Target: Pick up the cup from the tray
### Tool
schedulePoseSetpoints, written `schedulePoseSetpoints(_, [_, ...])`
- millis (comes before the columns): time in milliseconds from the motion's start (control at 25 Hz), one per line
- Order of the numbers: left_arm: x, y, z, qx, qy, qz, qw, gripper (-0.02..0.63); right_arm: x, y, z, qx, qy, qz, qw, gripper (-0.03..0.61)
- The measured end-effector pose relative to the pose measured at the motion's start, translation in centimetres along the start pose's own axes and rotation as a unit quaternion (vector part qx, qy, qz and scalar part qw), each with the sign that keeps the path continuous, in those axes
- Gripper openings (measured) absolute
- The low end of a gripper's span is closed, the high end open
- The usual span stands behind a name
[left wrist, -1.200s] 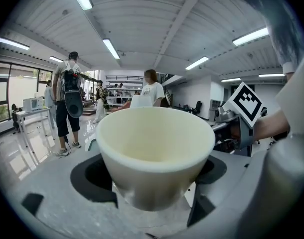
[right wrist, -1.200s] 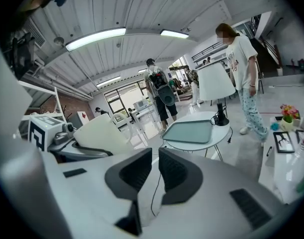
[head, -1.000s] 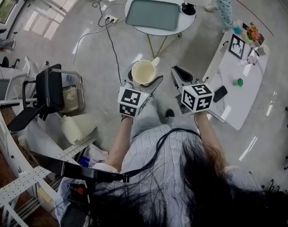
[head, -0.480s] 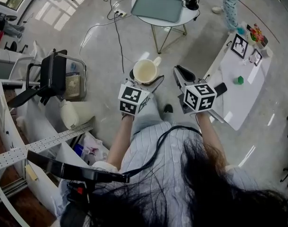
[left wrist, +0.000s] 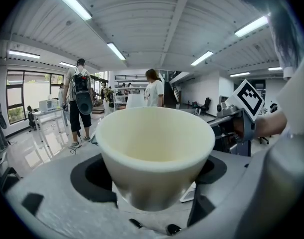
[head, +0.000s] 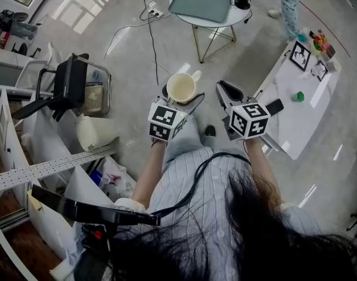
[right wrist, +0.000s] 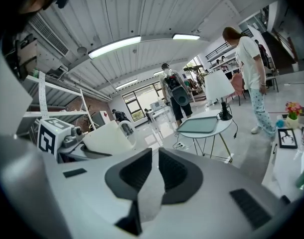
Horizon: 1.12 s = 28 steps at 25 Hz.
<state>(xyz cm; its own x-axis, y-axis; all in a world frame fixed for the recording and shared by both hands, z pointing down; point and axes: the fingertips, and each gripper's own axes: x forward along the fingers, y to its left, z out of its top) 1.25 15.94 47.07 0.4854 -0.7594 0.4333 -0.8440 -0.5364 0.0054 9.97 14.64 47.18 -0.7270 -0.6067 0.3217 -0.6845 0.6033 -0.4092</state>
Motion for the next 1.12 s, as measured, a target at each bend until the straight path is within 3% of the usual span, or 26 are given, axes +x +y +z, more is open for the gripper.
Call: schedulePoseSetpoints(1120, [0.2,-2.2,-0.6,-0.01,-0.003,-0.014,0.9999,0.46,-2.1,0.5,-0.9,-0.017,0.007,0.001,1.0,0.058])
